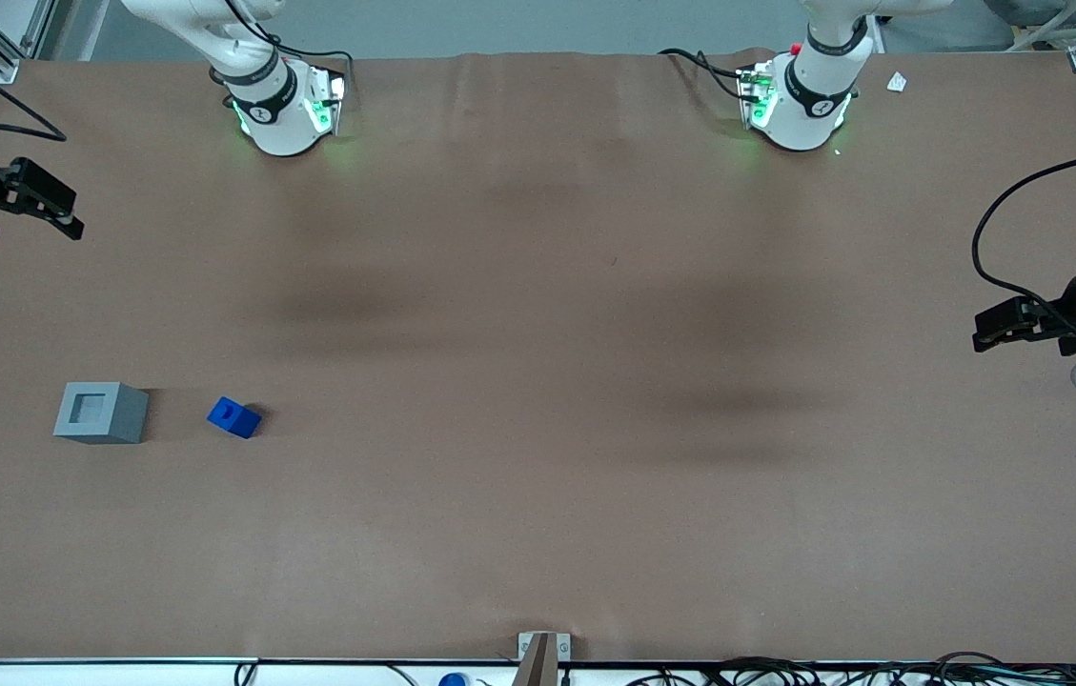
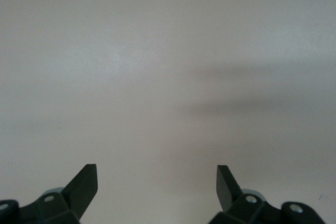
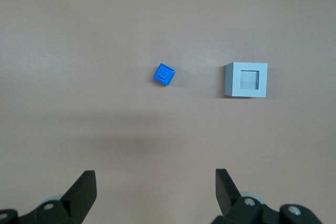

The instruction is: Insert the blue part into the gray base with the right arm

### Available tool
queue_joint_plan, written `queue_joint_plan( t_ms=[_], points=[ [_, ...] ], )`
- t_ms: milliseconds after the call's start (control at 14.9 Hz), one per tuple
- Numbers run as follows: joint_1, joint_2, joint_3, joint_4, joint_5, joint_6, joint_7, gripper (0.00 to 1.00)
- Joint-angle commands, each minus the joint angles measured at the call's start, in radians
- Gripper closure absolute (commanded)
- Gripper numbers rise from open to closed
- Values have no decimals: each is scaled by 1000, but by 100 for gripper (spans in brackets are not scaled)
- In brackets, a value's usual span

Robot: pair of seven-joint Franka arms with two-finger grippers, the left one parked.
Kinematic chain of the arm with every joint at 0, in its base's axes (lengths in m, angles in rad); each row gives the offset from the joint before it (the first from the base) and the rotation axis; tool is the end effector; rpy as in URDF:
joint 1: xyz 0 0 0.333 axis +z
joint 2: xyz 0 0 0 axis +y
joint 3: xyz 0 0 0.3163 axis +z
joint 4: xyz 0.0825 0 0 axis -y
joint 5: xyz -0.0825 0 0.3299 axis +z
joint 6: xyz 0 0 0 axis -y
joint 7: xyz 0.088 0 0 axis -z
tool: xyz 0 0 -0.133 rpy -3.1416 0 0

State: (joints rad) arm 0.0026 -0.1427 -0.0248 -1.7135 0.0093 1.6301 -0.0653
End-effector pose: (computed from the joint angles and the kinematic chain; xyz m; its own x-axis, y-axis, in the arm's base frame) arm 0.4622 -0.0099 0.6128 0.9973 0.0426 0.0599 0.0432 -0.9990 -0.0089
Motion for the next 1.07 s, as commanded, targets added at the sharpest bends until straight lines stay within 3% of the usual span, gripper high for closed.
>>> queue_joint_plan(
  t_ms=[0, 536, 1006],
  points=[
    [0, -3, -1, -2, 11, 2, -8, 0],
    [-1, 78, -6, 41, 11, 23, -8, 0],
    [-10, 222, -6, 32, 12, 155, 4, 0]
  ],
)
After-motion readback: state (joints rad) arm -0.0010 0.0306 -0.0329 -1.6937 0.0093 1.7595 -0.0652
